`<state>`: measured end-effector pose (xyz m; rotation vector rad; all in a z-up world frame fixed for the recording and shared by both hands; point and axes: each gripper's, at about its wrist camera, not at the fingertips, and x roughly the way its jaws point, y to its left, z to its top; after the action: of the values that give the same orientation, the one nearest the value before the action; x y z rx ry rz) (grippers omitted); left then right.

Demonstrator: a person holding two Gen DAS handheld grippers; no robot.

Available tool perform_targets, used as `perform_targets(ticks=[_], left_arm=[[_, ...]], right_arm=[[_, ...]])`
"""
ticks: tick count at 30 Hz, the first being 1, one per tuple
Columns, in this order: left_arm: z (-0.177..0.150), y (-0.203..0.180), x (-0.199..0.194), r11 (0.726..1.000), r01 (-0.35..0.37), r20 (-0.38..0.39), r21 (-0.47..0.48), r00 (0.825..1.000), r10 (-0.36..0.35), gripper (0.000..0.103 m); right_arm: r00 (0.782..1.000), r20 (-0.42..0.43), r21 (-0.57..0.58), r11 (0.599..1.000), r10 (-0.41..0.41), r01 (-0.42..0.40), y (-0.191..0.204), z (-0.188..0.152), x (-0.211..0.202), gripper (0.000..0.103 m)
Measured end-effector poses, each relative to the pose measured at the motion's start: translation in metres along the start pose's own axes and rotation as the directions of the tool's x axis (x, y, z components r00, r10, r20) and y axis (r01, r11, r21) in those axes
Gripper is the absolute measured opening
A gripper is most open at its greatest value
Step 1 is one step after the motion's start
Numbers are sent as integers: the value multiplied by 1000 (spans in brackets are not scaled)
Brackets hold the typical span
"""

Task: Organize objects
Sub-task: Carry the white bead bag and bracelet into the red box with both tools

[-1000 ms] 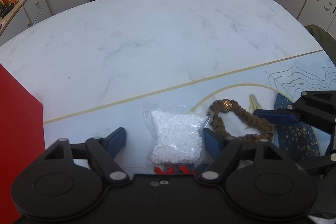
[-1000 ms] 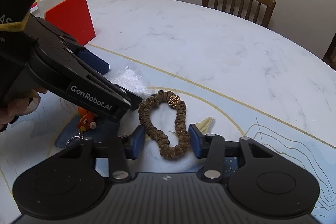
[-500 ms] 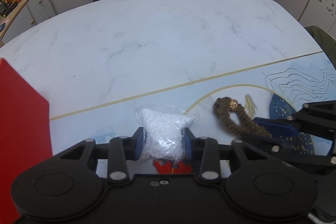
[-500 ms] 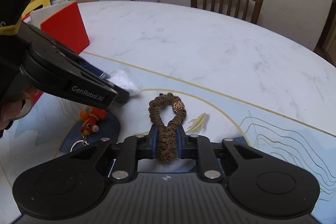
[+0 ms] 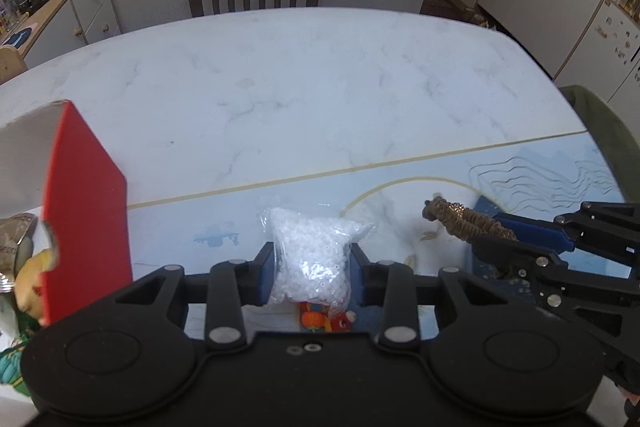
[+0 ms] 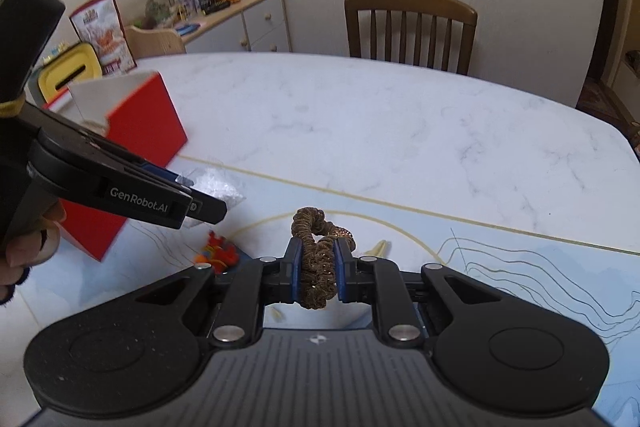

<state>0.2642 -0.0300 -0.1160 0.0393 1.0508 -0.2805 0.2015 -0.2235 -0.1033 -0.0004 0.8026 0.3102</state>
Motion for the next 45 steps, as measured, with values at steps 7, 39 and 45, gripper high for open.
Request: perform_targets(ticks=[7, 39, 45], left_arm=[[-3, 6, -35, 1000, 6, 40, -12, 999, -5, 35], [-37, 157, -139, 992, -53, 135, -116, 989, 69, 35], [-42, 187, -137, 990, -62, 120, -125, 990, 77, 35]], right_arm=[[999, 47, -34, 999, 8, -6, 24, 13, -33, 16], [982, 141, -163, 981, 128, -104, 197, 82, -43, 16], [984, 121, -159, 981, 134, -114, 221, 93, -20, 16]])
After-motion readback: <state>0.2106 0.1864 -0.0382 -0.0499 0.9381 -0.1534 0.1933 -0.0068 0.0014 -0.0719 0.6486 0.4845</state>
